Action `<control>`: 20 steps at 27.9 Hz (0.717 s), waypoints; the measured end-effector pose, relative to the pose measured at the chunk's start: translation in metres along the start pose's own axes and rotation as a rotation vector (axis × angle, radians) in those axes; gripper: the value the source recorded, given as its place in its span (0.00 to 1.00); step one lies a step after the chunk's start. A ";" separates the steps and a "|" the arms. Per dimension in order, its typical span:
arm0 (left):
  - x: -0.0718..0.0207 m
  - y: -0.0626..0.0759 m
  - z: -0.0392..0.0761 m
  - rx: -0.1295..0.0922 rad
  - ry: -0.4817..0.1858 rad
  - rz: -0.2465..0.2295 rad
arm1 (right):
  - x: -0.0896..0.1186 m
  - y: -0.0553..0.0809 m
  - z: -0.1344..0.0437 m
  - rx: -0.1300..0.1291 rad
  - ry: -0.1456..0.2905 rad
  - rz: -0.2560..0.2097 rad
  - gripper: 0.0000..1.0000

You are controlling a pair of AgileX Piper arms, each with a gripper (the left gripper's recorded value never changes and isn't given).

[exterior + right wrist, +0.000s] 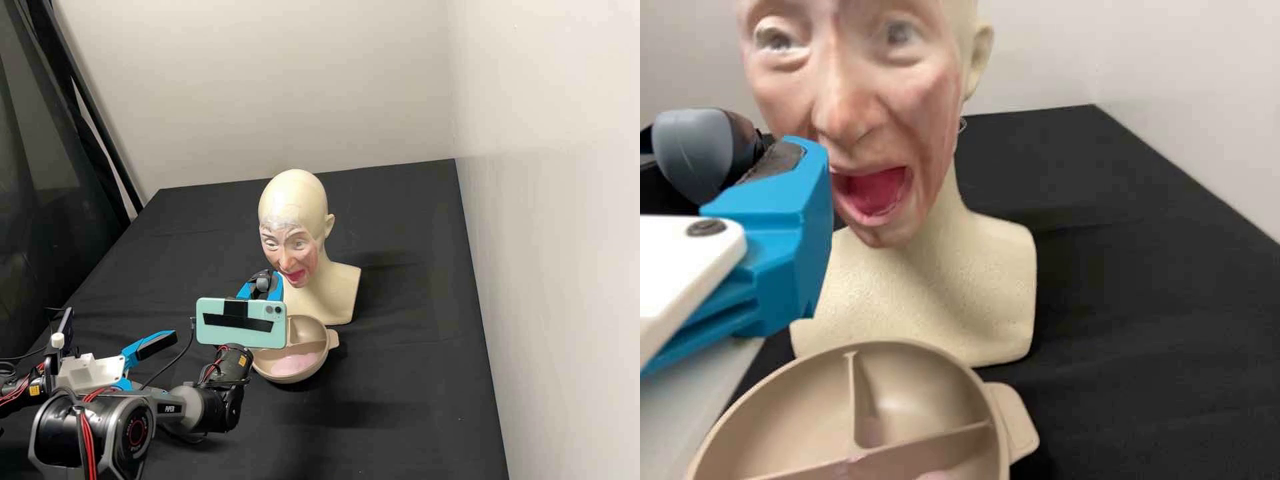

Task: Feed the grandma with a spoon

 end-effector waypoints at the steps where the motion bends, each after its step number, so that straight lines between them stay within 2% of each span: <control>1: 0.0000 0.000 0.000 0.000 0.000 0.000 | -0.001 0.001 0.001 0.004 0.005 0.010 0.00; 2: 0.0000 0.000 0.000 0.000 0.000 0.000 | -0.004 0.003 0.002 0.012 0.020 0.031 0.00; 4: 0.0000 0.000 0.000 0.000 0.000 0.000 | -0.008 0.004 0.005 0.047 0.048 0.062 0.00; 5: 0.0000 0.000 0.000 0.000 0.000 0.000 | -0.008 0.003 0.007 0.057 0.050 0.066 0.00; 10: 0.0000 0.000 0.000 0.000 0.000 0.000 | -0.013 -0.003 0.014 0.059 0.031 0.052 0.00; 14: 0.0001 0.000 0.002 0.031 0.009 0.003 | -0.014 -0.003 0.015 0.058 0.028 0.049 0.00; 15: 0.0001 -0.001 0.003 0.048 0.016 0.005 | -0.014 -0.003 0.015 0.058 0.028 0.049 0.00; 18: -0.0012 0.000 0.005 0.079 0.036 0.043 | -0.014 -0.003 0.015 0.058 0.028 0.049 0.00; 19: -0.0030 0.001 0.006 0.082 0.047 0.068 | -0.014 -0.003 0.015 0.058 0.028 0.049 0.00; 20: -0.0048 0.001 0.007 0.076 0.061 0.089 | -0.014 -0.003 0.015 0.058 0.028 0.049 0.00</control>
